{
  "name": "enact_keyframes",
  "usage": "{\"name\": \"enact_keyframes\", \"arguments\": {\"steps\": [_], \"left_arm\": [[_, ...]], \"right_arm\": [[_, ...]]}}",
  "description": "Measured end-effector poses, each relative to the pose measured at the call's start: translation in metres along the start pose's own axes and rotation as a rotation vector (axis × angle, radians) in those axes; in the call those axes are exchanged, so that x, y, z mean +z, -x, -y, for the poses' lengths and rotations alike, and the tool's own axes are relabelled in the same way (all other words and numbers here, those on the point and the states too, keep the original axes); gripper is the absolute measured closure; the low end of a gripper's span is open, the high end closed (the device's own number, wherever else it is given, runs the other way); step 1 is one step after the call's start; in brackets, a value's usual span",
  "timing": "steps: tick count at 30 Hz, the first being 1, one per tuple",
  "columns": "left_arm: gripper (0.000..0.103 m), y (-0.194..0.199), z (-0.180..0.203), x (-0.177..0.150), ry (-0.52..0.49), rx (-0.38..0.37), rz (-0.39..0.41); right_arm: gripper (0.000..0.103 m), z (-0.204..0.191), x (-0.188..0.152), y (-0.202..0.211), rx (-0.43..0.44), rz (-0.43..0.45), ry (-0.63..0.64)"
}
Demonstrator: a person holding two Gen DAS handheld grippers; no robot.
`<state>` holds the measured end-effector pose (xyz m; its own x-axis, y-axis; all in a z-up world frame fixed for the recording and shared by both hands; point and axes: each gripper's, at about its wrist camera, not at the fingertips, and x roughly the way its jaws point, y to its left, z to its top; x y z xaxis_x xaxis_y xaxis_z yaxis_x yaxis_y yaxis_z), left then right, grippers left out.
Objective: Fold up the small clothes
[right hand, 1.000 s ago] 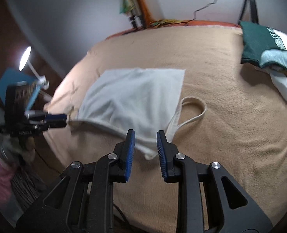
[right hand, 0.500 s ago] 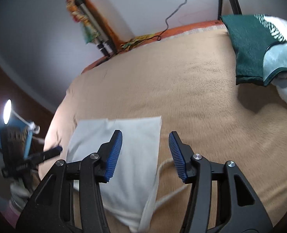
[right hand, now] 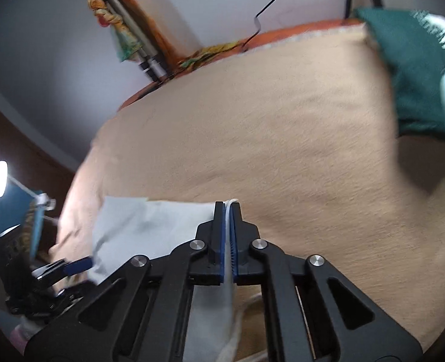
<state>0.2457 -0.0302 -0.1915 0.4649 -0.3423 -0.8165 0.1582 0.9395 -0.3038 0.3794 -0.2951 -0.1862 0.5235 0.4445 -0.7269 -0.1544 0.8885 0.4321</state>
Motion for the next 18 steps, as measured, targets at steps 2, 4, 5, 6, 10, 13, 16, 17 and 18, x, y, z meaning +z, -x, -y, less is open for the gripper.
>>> {"name": "enact_keyframes", "arguments": {"steps": [2, 4, 5, 6, 10, 13, 16, 17, 18], "left_arm": [[0.036, -0.001, 0.006, -0.002, -0.040, 0.029, -0.003], [0.028, -0.001, 0.009, -0.003, -0.055, 0.030, -0.011], [0.027, -0.001, 0.008, -0.004, -0.052, 0.027, -0.015], [0.026, 0.000, 0.008, -0.004, -0.045, 0.026, -0.021], [0.020, 0.002, 0.003, -0.001, 0.009, 0.001, -0.035], [0.020, 0.003, 0.000, -0.002, 0.024, -0.011, -0.032], [0.020, 0.003, 0.002, -0.004, 0.002, 0.001, -0.031], [0.020, 0.003, 0.003, -0.005, -0.005, 0.006, -0.031], [0.020, 0.002, 0.004, -0.005, -0.013, 0.013, -0.030]], "right_arm": [[0.101, 0.017, 0.001, 0.003, -0.059, 0.017, -0.076], [0.101, 0.027, 0.000, 0.007, -0.052, 0.024, -0.104], [0.101, 0.029, 0.001, 0.010, -0.030, 0.020, -0.110], [0.101, 0.031, 0.001, 0.013, 0.018, 0.011, -0.118], [0.073, 0.028, -0.001, 0.019, 0.122, 0.009, -0.110], [0.067, 0.027, -0.003, 0.007, 0.115, -0.028, -0.097], [0.067, 0.020, 0.000, -0.007, 0.111, -0.042, -0.101], [0.072, 0.018, 0.000, -0.008, 0.112, -0.043, -0.098], [0.080, 0.015, 0.000, -0.010, 0.120, -0.041, -0.091]]}}
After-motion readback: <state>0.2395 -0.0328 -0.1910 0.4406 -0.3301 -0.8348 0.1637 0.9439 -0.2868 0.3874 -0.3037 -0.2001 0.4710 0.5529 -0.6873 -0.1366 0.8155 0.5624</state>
